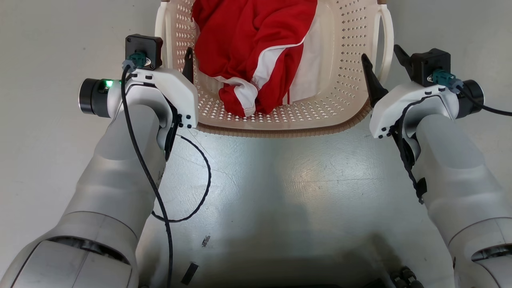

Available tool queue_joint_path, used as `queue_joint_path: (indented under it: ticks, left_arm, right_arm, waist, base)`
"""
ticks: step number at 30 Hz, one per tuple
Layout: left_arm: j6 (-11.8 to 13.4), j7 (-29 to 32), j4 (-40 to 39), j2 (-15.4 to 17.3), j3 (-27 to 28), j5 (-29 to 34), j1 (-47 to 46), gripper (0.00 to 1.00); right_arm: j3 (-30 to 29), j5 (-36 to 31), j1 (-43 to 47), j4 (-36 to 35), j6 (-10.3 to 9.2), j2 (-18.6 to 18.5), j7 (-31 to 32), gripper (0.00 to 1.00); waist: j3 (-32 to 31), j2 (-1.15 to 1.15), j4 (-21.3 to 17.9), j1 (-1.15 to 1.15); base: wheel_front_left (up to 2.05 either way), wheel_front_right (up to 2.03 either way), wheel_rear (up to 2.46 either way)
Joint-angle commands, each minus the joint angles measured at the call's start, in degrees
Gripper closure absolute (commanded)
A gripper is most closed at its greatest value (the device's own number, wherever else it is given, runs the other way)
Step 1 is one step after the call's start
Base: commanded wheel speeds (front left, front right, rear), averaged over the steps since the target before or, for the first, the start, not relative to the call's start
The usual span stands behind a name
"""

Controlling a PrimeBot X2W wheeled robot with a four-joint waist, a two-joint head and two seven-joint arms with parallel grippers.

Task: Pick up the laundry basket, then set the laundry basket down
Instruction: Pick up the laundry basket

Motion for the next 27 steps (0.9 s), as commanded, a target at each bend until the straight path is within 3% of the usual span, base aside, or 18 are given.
queue_joint_path:
  ticks: [1,18,19,20,21,27]
  left_arm:
    - [0.56,0.06,-0.19,1.46,0.5,-0.57,0.33,0.0]
    - [0.39,0.51,0.78,1.61,-1.27,-1.12,-0.84,0.0]
    - [0.2,0.48,0.79,1.6,-1.36,-1.21,-0.86,0.17]
    - [-0.18,0.56,0.82,1.59,-1.37,-1.44,-0.87,0.69]
    - [-0.71,1.12,0.86,1.57,-1.58,-1.53,-0.82,1.0]
    - [-0.93,1.89,1.05,1.52,-2.33,-2.08,-0.4,1.0]
  right_arm:
    - [0.75,0.68,0.98,-0.07,0.0,1.16,-0.8,0.0]
    - [3.05,3.69,-0.35,2.51,0.0,1.16,-0.8,0.0]
    - [3.3,3.94,-0.36,2.59,0.0,1.16,-0.8,0.0]
    - [3.61,4.29,-0.36,2.64,0.0,1.16,-0.8,0.51]
    - [4.34,5.13,-0.18,2.97,0.0,1.16,-0.76,1.0]
    - [6.39,7.65,-0.33,4.27,0.0,1.16,-0.73,1.0]
  waist:
    - [-0.01,0.0,-0.03,0.0]
    - [-0.55,0.0,-0.3,0.0]
    - [-0.57,0.0,-0.34,0.0]
    - [-0.58,0.0,-0.37,0.0]
    - [-0.62,0.0,-0.31,0.0]
    - [-0.86,0.0,-0.69,0.0]
  base:
    - [0.0,0.0,0.0]
    - [0.0,0.0,0.0]
    - [0.0,0.0,0.0]
    - [0.0,0.0,0.0]
    - [0.0,0.0,0.0]
    - [0.0,0.0,0.0]
